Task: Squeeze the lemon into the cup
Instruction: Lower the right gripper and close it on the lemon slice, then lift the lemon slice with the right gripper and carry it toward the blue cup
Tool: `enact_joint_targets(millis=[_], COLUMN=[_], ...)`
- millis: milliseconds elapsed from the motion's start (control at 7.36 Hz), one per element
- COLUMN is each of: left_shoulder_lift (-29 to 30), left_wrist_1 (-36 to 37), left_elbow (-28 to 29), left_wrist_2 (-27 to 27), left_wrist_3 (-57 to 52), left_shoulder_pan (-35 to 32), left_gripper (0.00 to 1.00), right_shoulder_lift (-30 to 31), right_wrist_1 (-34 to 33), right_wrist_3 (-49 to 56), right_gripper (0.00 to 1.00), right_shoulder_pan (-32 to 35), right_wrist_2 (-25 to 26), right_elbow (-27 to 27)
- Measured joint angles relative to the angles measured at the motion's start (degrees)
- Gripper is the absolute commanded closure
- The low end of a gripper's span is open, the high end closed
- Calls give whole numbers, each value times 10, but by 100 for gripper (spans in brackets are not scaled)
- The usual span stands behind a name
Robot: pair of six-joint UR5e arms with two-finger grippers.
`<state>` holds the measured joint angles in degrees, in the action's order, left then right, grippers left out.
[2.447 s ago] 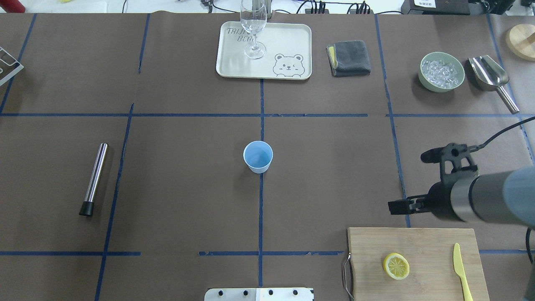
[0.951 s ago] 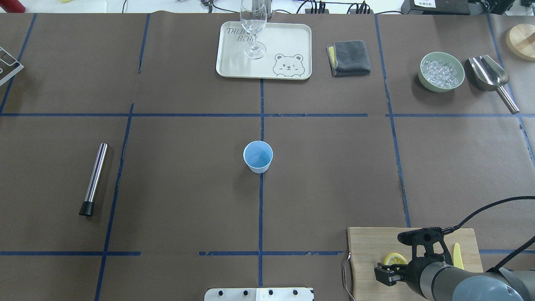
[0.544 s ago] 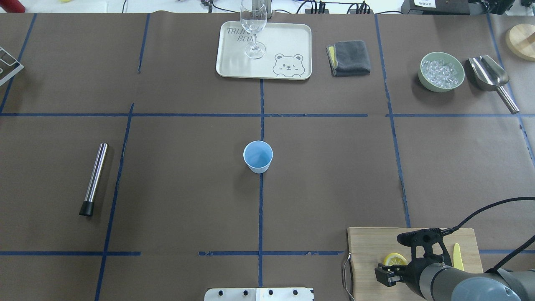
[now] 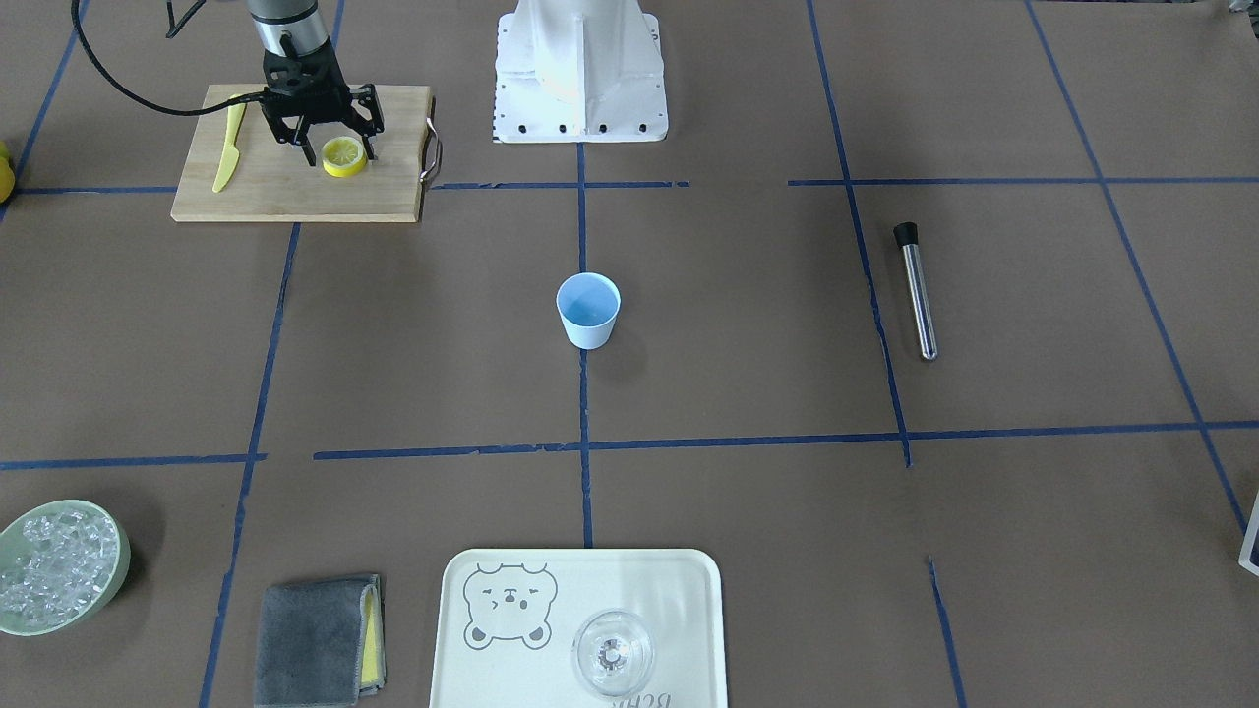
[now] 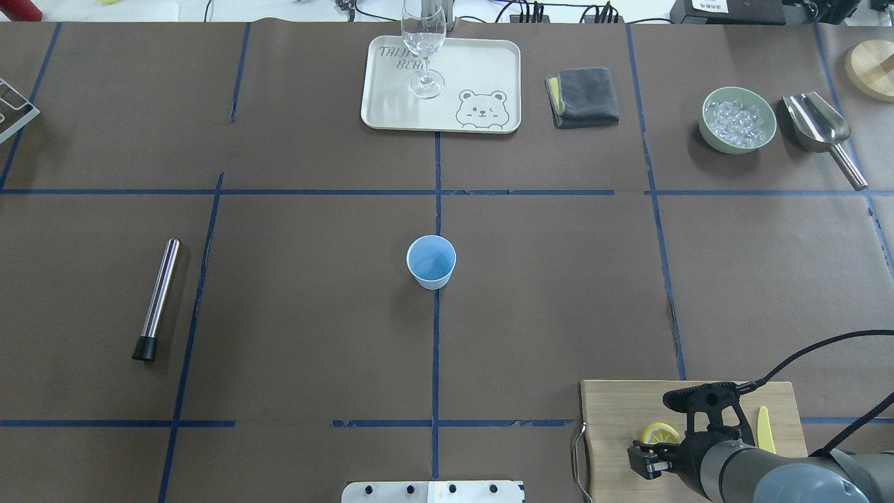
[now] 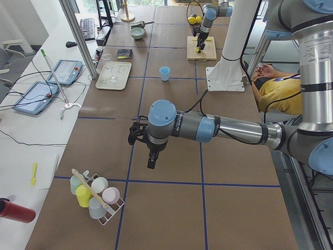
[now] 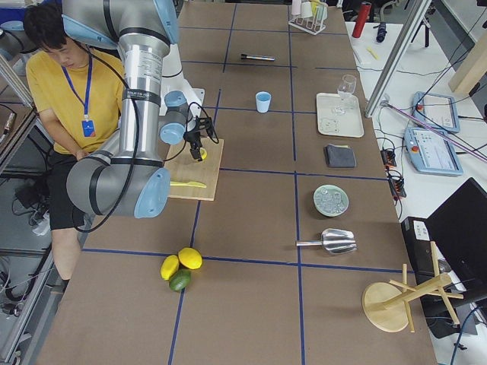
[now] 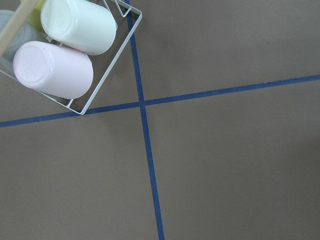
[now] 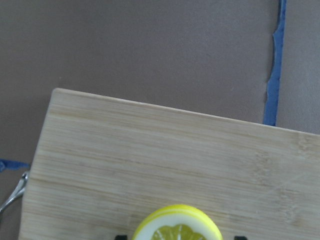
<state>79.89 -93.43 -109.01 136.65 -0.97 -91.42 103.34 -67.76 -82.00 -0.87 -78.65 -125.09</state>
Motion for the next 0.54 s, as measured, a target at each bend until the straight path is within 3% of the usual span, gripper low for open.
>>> enact_joint_targets(millis=[136,272,408,544], left_shoulder_lift=[0,0,0,0], left_wrist_1=[0,0,0,0], left_elbow=[0,0,-1,-2], left_wrist_2=[0,0,0,0], left_wrist_3=[0,0,0,0], left_shoulder_pan=[-1,-2,-3,-3], left_gripper=[0,0,0,0], right_shoulder_lift=[-1,-3,-7,-9], right_wrist_1=[0,0,0,1], right_wrist_3=[0,1,1,1], right_gripper=[24,31,61,85], right_shoulder_pan=[0,0,0,0], right_wrist_2=[0,0,0,0], right_elbow=[1,3,5,6])
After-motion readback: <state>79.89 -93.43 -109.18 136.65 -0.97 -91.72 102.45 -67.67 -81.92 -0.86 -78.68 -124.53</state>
